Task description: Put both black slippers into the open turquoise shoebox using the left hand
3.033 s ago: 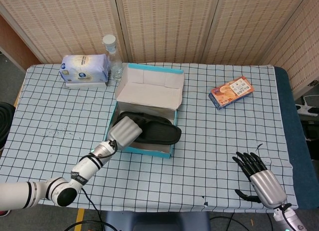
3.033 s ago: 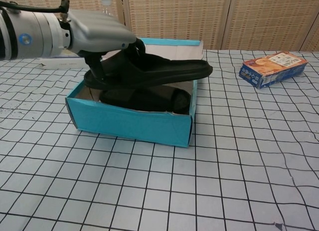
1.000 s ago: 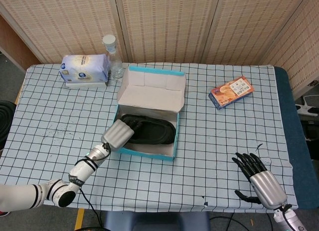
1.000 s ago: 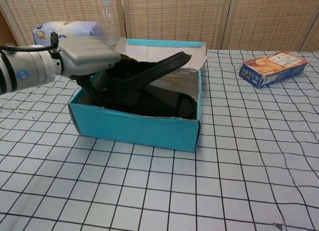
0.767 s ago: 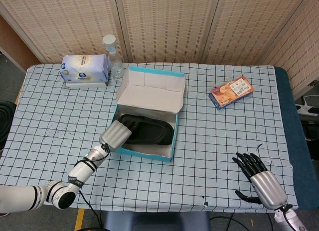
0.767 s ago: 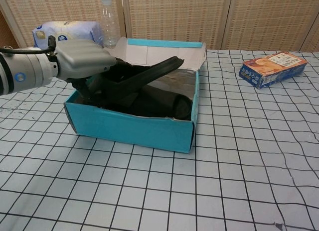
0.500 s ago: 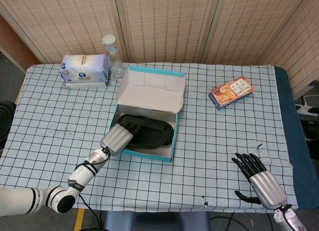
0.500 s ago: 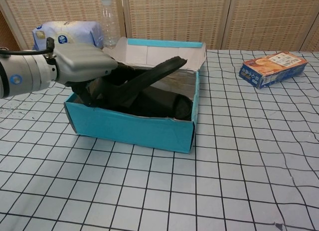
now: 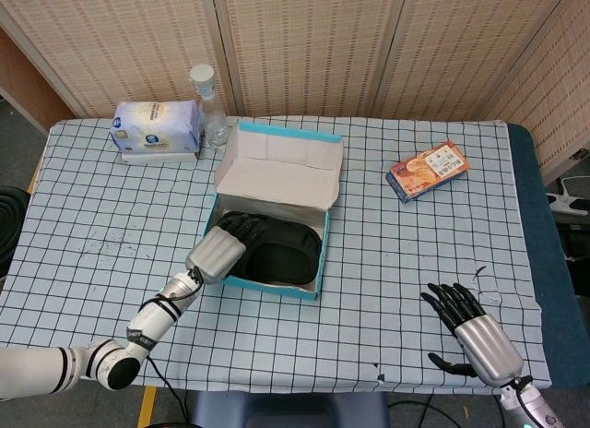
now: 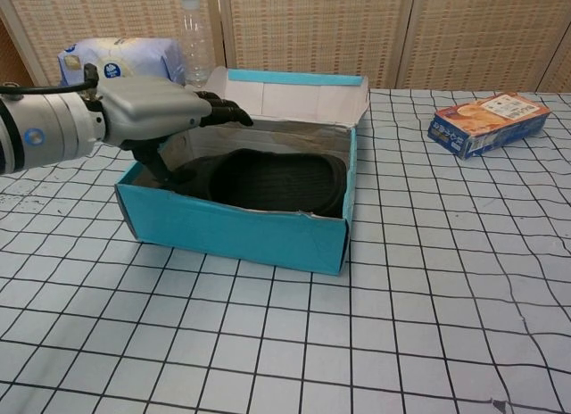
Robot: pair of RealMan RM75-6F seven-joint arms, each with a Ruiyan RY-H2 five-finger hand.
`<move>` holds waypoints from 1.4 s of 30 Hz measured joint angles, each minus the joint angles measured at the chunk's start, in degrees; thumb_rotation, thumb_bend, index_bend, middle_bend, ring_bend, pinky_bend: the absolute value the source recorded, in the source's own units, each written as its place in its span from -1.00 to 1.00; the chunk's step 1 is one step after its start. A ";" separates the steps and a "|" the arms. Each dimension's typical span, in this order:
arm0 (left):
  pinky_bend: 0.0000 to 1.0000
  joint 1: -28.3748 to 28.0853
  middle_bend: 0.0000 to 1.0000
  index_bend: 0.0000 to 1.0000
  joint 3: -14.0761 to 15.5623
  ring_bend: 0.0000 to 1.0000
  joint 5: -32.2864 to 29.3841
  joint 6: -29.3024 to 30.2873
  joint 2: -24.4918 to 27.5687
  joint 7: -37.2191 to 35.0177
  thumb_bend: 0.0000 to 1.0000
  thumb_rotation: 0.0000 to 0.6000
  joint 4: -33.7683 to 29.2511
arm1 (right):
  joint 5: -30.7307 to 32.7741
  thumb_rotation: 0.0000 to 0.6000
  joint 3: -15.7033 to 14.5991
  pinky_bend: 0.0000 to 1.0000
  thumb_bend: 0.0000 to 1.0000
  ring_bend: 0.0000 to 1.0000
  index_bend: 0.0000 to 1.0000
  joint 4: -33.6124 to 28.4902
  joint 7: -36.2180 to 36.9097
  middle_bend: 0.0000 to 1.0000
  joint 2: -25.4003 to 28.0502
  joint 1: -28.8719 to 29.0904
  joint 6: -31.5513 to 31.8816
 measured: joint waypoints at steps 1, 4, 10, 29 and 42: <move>-0.60 0.00 -1.00 -1.00 -0.31 -1.00 -0.40 -0.39 0.25 -0.79 -0.12 1.00 -0.37 | -0.02 0.63 0.04 -1.00 -0.67 -1.00 -1.00 0.02 -0.02 -1.00 -0.13 0.18 -0.25; -0.60 0.18 -1.00 -1.00 -1.48 -1.00 -1.05 -1.39 1.17 -4.42 -0.12 1.00 -1.24 | -0.27 0.63 0.25 -1.00 -0.67 -1.00 -1.00 0.13 0.09 -1.00 -0.43 0.70 -0.55; -0.63 1.71 -0.94 -1.00 -3.27 -0.99 3.21 -1.46 2.24 -14.29 -0.09 1.00 -2.27 | -1.92 0.63 0.75 -1.00 -0.67 -1.00 -1.00 -0.56 0.04 -1.00 -0.23 2.13 -0.64; -0.68 -1.19 -0.62 -0.96 -5.34 -0.63 11.99 -8.10 -4.33 -26.85 -0.11 1.00 2.92 | 0.48 0.63 0.18 -1.00 -0.67 -1.00 -1.00 1.24 3.09 -1.00 -0.27 1.13 0.06; -0.77 0.11 -0.60 -0.91 -2.62 -0.50 20.83 -3.53 -8.61 -29.10 -0.11 1.00 7.75 | 0.91 0.63 0.03 -1.00 -0.67 -1.00 -1.00 0.74 3.11 -1.00 0.20 1.38 -0.41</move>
